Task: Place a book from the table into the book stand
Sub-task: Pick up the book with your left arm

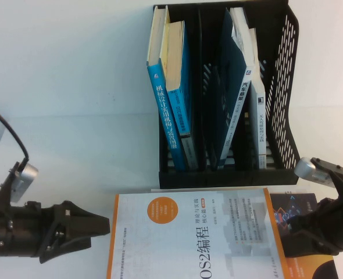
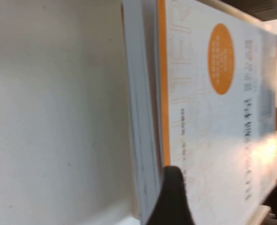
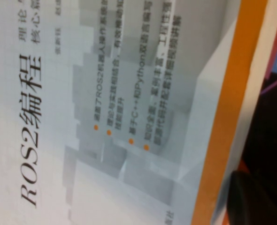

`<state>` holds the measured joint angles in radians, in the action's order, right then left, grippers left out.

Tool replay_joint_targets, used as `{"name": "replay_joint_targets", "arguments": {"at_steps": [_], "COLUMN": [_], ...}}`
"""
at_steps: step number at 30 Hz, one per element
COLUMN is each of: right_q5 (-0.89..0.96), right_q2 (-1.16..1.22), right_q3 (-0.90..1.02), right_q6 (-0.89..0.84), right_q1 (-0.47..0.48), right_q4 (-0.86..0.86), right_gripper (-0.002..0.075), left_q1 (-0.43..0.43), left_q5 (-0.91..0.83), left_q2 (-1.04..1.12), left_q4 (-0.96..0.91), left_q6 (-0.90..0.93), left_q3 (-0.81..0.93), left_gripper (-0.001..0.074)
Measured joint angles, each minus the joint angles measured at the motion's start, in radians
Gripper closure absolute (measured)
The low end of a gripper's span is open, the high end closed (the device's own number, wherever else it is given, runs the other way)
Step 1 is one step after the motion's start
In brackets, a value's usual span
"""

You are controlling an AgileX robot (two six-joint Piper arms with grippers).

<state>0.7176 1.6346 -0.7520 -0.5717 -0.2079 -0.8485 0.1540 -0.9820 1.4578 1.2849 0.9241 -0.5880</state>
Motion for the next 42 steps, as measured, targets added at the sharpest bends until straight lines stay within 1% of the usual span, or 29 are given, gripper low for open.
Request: {"name": "replay_joint_targets", "arguments": {"at_steps": [2, 5, 11, 17, 21, 29, 32, 34, 35, 42], "right_q5": [0.002, 0.008, 0.011, 0.011, 0.014, 0.038, 0.042, 0.046, 0.046, 0.049], "right_q2": [0.002, 0.002, 0.002, 0.002, 0.002, 0.006, 0.006, 0.006, 0.006, 0.006], "right_q3": [0.000, 0.000, 0.000, 0.000, 0.000, 0.000, 0.000, 0.000, 0.000, 0.000], "right_q6": [-0.001, -0.001, -0.002, -0.002, -0.002, -0.013, -0.013, -0.013, -0.014, -0.014], "right_q1": [0.000, 0.000, 0.000, 0.000, 0.000, 0.000, 0.000, 0.000, 0.000, 0.000], "right_q4": [0.002, 0.002, 0.002, 0.002, 0.002, 0.002, 0.002, 0.002, 0.002, 0.005], "right_gripper": [0.0729, 0.0729, 0.0729, 0.0729, 0.0729, 0.0729, 0.0729, 0.0729, 0.0729, 0.0729], "left_q1": [0.036, 0.062, 0.067, 0.067, 0.029, -0.111, -0.134, -0.138, -0.140, -0.138], "left_q5": [-0.058, -0.098, -0.115, -0.152, -0.152, -0.153, -0.151, -0.147, -0.142, -0.152], "left_q2": [0.050, 0.129, 0.270, 0.358, 0.404, 0.435, 0.439, 0.439, 0.439, 0.439], "left_q4": [0.021, 0.035, 0.078, 0.168, 0.180, 0.204, 0.204, 0.202, 0.202, 0.176], "left_q6": [0.036, 0.071, 0.113, 0.213, 0.230, 0.254, 0.254, 0.250, 0.247, 0.244], "left_q3": [-0.004, -0.007, -0.008, -0.010, -0.029, -0.070, -0.094, -0.106, -0.111, -0.124], "left_gripper": [0.0232, 0.0231, 0.0224, 0.0224, 0.0224, 0.0224, 0.0233, 0.0271, 0.0306, 0.0606]}}
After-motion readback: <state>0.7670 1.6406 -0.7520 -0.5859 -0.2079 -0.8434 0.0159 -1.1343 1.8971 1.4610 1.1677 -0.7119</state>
